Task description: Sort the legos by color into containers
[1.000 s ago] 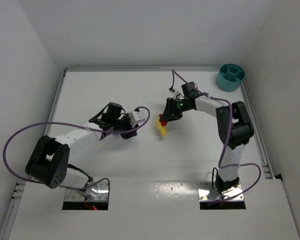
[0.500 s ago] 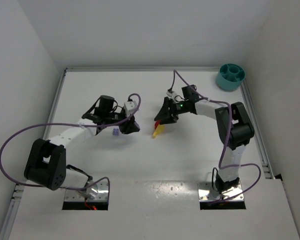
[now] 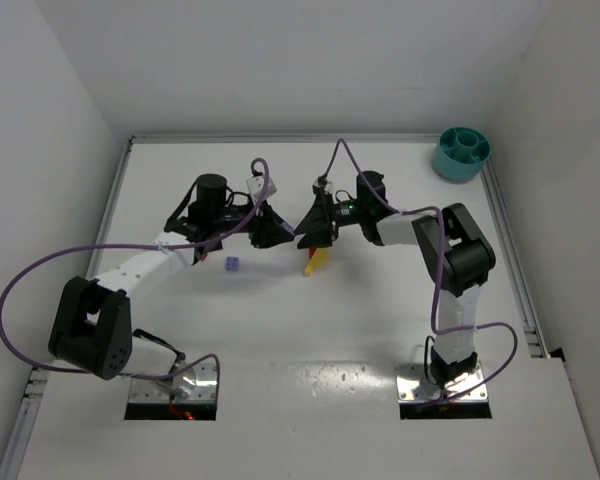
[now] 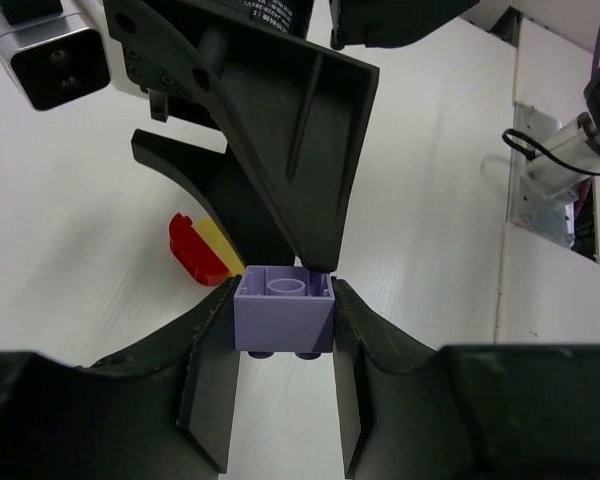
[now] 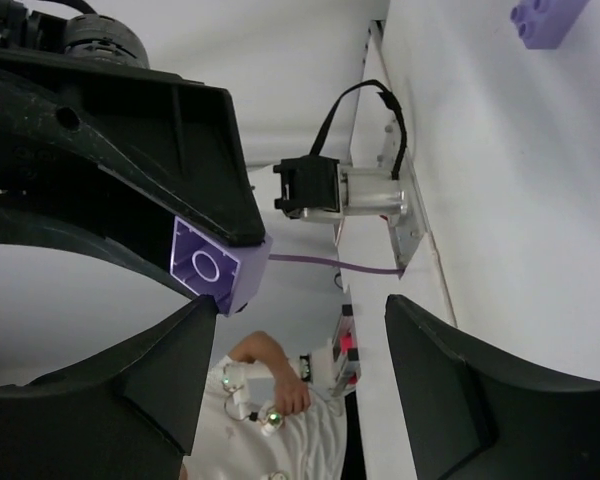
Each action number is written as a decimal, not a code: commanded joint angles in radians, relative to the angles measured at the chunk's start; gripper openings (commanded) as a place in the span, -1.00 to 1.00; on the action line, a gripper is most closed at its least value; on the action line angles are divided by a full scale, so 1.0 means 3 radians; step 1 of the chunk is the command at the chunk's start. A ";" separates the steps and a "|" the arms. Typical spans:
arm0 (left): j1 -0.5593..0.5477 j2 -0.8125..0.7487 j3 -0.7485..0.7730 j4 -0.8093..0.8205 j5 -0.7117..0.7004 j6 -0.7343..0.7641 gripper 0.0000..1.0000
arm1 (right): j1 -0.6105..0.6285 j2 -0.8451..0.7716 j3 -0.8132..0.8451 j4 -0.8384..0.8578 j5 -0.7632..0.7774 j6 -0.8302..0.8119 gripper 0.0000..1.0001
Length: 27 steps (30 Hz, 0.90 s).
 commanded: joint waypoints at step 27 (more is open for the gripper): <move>-0.0244 0.0181 0.0055 0.0510 -0.0053 -0.0185 -0.10 | 0.0193 0.0179 0.0102 0.1499 -0.0129 0.1246 -0.11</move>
